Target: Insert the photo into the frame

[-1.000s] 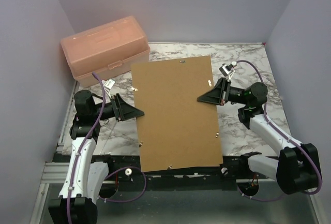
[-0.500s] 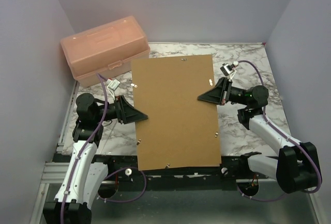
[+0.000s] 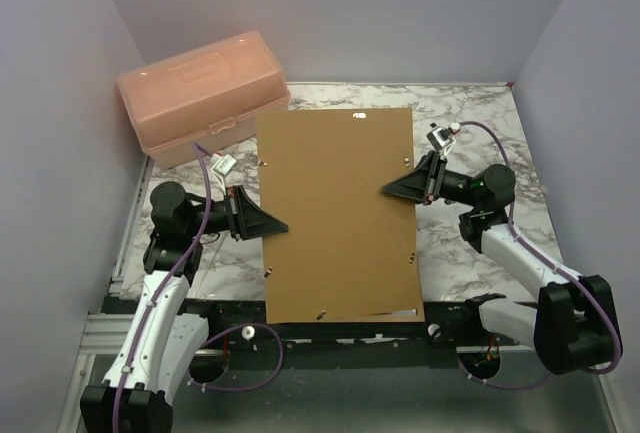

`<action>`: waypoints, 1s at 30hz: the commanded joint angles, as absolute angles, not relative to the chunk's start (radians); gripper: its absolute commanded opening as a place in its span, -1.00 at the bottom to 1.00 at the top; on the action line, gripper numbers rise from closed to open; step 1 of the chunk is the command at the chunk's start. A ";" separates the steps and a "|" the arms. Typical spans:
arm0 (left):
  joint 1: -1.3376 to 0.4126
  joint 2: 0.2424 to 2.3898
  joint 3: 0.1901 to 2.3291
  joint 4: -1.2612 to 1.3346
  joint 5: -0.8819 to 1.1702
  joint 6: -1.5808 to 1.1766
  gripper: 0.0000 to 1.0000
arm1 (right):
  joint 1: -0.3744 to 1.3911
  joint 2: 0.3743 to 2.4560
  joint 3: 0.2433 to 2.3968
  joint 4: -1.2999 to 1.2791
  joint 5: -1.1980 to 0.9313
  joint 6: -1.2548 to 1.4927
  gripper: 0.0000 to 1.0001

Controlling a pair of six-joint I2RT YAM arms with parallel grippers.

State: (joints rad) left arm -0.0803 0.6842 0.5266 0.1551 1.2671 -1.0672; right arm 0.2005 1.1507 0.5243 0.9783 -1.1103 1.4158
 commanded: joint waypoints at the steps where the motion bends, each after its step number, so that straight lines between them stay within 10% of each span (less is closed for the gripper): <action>1: -0.083 0.702 0.510 0.202 1.214 -1.058 -1.00 | 0.194 1.118 0.526 0.813 -1.069 1.295 -0.16; 9: -0.081 0.741 0.484 0.239 1.175 -1.066 -1.00 | 0.191 0.997 0.566 0.204 -0.902 0.883 0.76; 30: -0.068 0.897 0.408 0.345 1.145 -1.047 -1.00 | 0.047 1.004 0.535 -0.285 -0.627 0.638 0.85</action>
State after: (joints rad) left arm -0.0731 0.8703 0.4248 0.2550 1.1549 -1.0641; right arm 0.0772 1.0069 0.5392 -0.2283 -0.6594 0.6838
